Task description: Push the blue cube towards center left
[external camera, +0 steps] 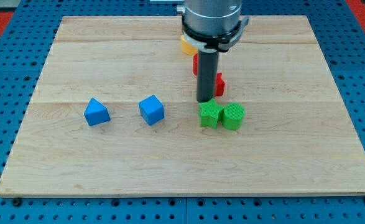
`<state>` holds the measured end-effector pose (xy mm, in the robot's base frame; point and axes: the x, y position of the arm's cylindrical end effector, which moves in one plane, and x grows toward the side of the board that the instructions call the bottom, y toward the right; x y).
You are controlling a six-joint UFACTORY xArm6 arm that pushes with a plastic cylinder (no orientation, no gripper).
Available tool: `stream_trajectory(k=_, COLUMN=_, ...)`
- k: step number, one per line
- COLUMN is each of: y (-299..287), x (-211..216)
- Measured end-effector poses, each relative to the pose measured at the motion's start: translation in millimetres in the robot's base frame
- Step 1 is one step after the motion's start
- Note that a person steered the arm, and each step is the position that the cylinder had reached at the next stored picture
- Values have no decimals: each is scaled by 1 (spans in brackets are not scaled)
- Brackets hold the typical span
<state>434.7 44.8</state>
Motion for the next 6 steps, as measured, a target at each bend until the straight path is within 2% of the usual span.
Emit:
stream_trajectory(k=1, y=3, x=-36)
stream_trajectory(k=2, y=3, x=-46)
stream_trajectory(k=3, y=0, x=-30)
stream_trajectory(k=4, y=-45, x=-30)
stream_trajectory(k=5, y=-67, x=12)
stream_trajectory(k=6, y=-64, x=41)
